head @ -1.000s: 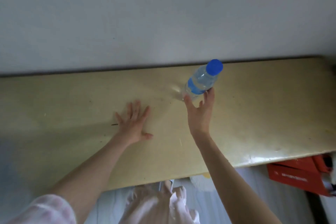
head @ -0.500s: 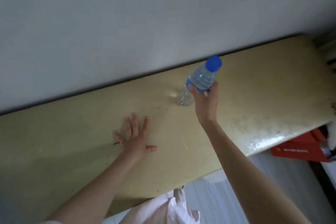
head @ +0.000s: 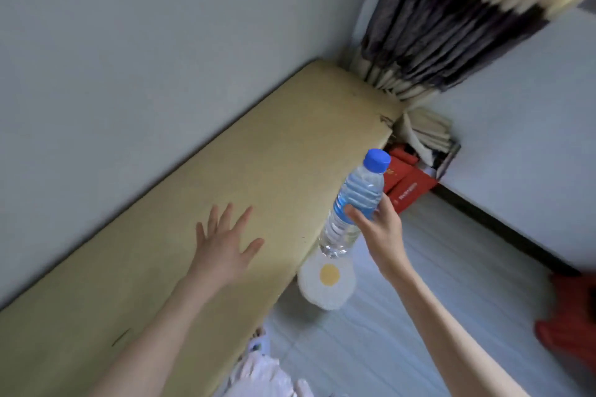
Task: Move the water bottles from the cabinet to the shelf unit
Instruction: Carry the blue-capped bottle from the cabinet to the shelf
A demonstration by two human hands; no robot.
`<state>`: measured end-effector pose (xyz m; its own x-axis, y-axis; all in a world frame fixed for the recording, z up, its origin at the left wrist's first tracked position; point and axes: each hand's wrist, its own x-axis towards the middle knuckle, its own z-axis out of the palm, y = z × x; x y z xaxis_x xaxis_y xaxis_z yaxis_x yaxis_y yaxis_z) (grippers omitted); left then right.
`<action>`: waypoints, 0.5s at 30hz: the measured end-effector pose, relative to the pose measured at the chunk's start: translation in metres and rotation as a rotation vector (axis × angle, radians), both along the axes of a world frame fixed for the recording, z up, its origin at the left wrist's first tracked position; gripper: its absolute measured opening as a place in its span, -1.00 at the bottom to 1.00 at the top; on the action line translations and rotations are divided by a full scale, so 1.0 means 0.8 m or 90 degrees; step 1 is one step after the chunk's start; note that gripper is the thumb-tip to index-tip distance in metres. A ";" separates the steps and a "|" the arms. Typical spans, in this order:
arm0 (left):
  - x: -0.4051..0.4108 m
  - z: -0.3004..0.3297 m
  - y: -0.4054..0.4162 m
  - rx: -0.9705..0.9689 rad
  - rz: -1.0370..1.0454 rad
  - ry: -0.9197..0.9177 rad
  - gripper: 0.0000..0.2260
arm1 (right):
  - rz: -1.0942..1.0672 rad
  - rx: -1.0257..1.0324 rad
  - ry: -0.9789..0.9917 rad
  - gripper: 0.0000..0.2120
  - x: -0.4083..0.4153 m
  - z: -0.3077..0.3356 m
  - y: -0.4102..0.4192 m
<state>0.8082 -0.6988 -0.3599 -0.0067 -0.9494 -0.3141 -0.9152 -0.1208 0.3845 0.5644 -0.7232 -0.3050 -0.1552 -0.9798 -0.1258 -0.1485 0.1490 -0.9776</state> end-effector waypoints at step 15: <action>-0.530 0.148 0.168 -0.305 -0.662 0.093 -0.44 | -0.509 -0.089 0.025 -0.54 -0.441 0.115 0.442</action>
